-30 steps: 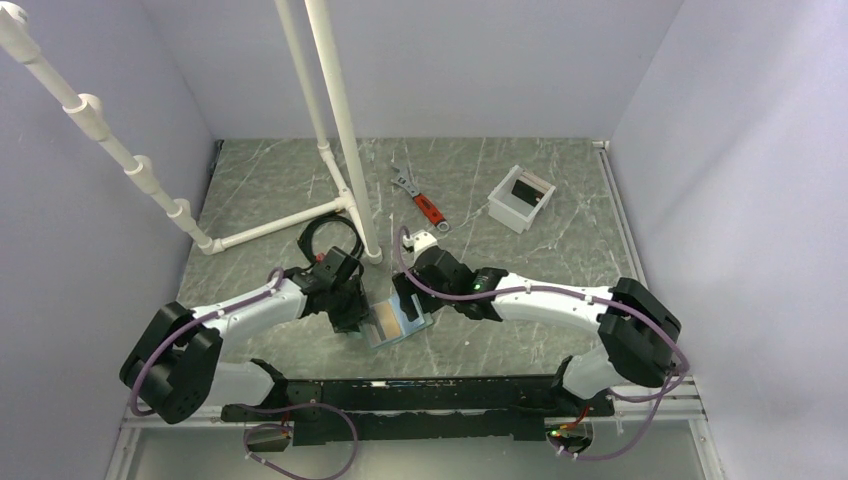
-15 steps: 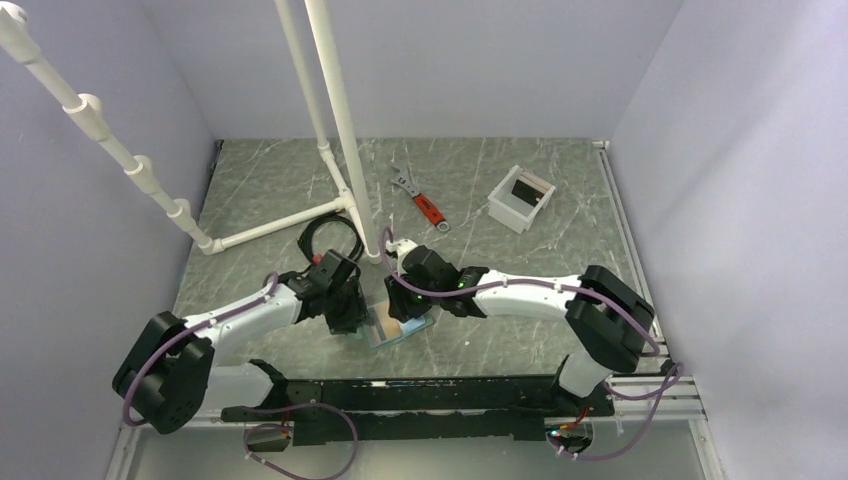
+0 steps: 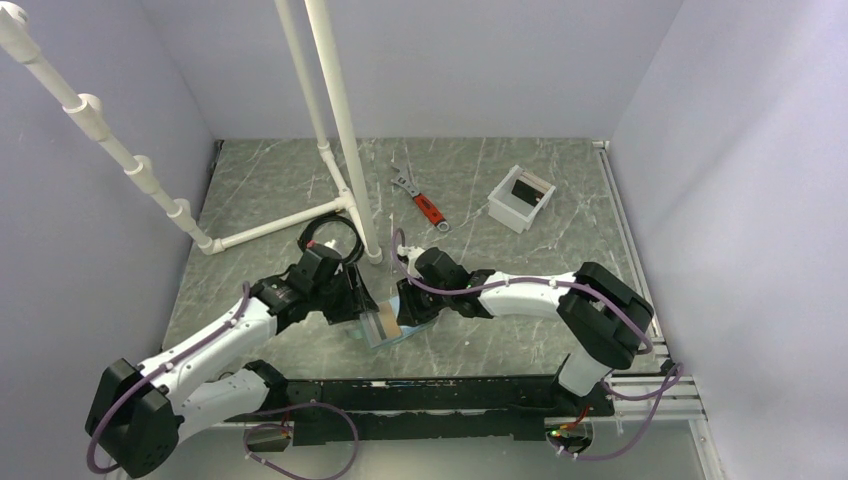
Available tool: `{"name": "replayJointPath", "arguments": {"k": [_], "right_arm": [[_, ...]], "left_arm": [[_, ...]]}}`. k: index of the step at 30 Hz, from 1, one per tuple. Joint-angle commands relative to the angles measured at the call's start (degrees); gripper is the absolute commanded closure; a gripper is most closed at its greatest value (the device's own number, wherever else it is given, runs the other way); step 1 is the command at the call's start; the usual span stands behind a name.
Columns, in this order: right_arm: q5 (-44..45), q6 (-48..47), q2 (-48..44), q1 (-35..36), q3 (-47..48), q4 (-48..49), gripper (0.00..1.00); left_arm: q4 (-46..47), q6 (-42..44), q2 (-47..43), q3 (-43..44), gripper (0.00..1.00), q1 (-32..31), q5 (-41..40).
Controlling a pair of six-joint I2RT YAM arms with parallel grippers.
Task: Put the credit cards into the card holder
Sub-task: Open the card holder at the center of the board.
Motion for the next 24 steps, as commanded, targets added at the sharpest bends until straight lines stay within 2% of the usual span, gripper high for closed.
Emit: {"name": "replayJointPath", "arguments": {"k": [1,6,8,12,17,21,24], "right_arm": [[-2.8,1.5,-0.8,0.1,1.4,3.3,0.73],[-7.2,3.6,1.8,0.0,0.6,7.2,0.78],[-8.4,4.5,3.1,-0.1,0.3,8.7,0.77],[-9.5,5.4,4.2,-0.2,0.2,10.1,0.7],[-13.4,6.8,4.5,-0.4,-0.5,13.2,0.61],[-21.2,12.1,5.0,-1.4,-2.7,21.4,0.6],[-23.7,14.2,4.7,-3.0,-3.9,24.1,0.6]], "left_arm": [[3.3,0.4,3.1,-0.9,0.45,-0.3,1.0],[6.8,-0.7,7.4,-4.2,0.53,-0.3,2.3],[5.9,-1.1,7.3,-4.8,0.53,-0.3,0.9],[3.5,-1.0,6.9,-5.5,0.46,-0.3,-1.0],[4.7,-1.1,8.7,-6.7,0.43,-0.3,-0.9],[4.6,-1.6,9.3,-6.9,0.44,-0.3,-1.3],[2.8,-2.0,9.3,-6.8,0.48,-0.3,-2.8]]}}
